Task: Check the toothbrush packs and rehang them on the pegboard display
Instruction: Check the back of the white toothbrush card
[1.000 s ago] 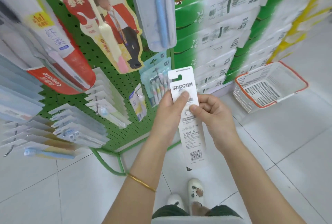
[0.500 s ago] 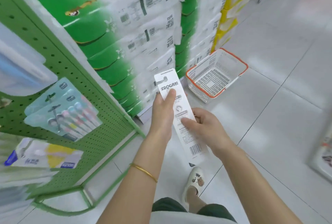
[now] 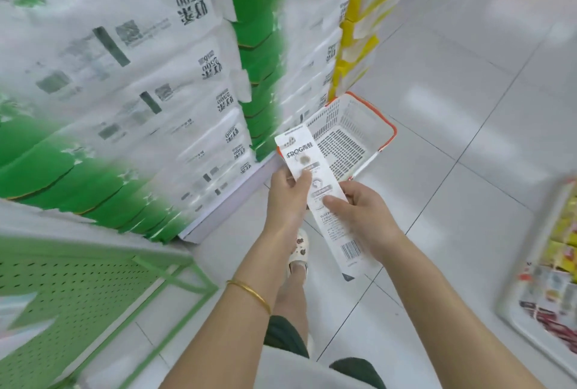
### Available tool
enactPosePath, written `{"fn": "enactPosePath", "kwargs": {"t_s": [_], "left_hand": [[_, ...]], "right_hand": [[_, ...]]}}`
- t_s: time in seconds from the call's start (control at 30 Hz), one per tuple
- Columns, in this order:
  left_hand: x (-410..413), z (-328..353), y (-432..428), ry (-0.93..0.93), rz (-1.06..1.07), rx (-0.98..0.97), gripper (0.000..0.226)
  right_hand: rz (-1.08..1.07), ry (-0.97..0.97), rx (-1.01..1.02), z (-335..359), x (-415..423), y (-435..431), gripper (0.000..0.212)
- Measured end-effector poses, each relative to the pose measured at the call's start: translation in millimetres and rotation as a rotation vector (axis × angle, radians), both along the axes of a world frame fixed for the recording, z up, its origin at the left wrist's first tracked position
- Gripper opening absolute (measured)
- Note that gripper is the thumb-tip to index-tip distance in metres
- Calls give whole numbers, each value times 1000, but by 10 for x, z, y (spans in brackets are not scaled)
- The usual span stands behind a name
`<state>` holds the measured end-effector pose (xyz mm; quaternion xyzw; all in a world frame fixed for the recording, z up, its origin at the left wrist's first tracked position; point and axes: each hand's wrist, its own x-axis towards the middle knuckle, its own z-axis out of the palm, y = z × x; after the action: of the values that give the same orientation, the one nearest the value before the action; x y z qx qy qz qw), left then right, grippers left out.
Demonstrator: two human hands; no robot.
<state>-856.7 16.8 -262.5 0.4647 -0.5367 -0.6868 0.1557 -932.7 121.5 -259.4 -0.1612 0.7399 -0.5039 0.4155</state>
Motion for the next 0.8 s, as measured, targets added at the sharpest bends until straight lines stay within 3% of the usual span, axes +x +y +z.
{"fn": "enactPosePath", "kwargs": {"t_s": [0.07,0.17,0.23,0.37,0.47,0.53,0.67,0.73,0.8], "left_hand": [[-367,-105,-132,-31,43,1,13],[-901,-230,-337,-93,29,52,32],[-1242,-226,-453,-103,0,103,33],[-1878,-316,-681,-149,0,191,47],[-2268,-469,-822,-196,29,209,31],[-2502,-593,-894,-208,65,229,24],[-2904,-937,-963,-255,206,239,23],[-3072,-1203,-960,-263,285,267,32],[-3199,-1453,-945,-257,353,316,26]], "right_hand": [[-35,27,32,-104,-385,-168,4],[-27,115,102,-242,-914,-441,5],[7,149,143,-312,-1217,-615,10],[62,97,120,-451,-1789,-860,8],[220,138,165,-514,-2249,-974,25],[284,132,176,-604,-2558,-1037,25],[351,62,205,-985,-3161,-1137,20],[474,64,299,-1254,-3434,-1195,22],[610,41,352,-1515,-3629,-1265,18]]}}
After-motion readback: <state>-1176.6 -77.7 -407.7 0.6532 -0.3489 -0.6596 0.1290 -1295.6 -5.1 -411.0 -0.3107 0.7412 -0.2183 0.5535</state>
